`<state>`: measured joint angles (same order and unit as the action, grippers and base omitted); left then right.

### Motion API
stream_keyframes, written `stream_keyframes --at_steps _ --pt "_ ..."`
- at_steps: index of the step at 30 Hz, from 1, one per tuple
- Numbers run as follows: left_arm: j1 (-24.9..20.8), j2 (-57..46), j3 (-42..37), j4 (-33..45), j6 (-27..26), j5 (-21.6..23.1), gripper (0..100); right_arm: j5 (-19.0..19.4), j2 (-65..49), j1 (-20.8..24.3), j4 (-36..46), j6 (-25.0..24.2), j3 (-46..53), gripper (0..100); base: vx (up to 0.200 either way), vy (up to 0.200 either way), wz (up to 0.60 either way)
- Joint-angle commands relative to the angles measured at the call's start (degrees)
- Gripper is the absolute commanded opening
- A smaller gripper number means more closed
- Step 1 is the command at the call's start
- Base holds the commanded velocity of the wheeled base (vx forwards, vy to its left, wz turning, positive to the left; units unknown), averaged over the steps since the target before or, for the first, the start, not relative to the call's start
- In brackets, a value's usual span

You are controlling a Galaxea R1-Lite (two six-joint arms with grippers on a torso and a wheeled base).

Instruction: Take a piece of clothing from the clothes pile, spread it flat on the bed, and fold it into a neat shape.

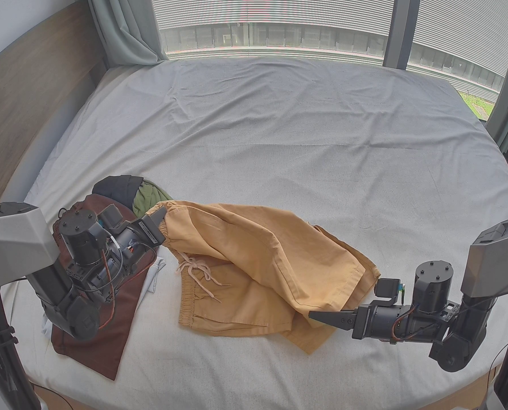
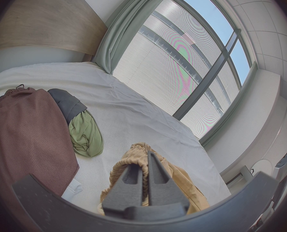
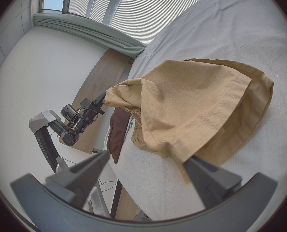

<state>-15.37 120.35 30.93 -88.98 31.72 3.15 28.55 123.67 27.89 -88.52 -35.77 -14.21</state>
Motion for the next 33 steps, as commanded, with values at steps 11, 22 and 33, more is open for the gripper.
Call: stream_keyframes --at_steps 11,22,33 --pt "-0.01 0.68 0.27 -0.05 0.1 0.02 0 0.01 0.87 -2.05 -0.08 1.67 -1.34 0 0.0 0.0 0.0" --pt "-0.01 1.3 0.1 -0.05 0.01 0.02 0 13.29 -8.01 -18.84 0.1 1.67 -2.05 0 0.0 0.0 0.0" --pt "0.87 1.65 0.27 -0.05 0.01 0.02 0 16.71 -8.71 -25.96 0.1 1.58 -4.07 0 0.0 0.0 0.0"
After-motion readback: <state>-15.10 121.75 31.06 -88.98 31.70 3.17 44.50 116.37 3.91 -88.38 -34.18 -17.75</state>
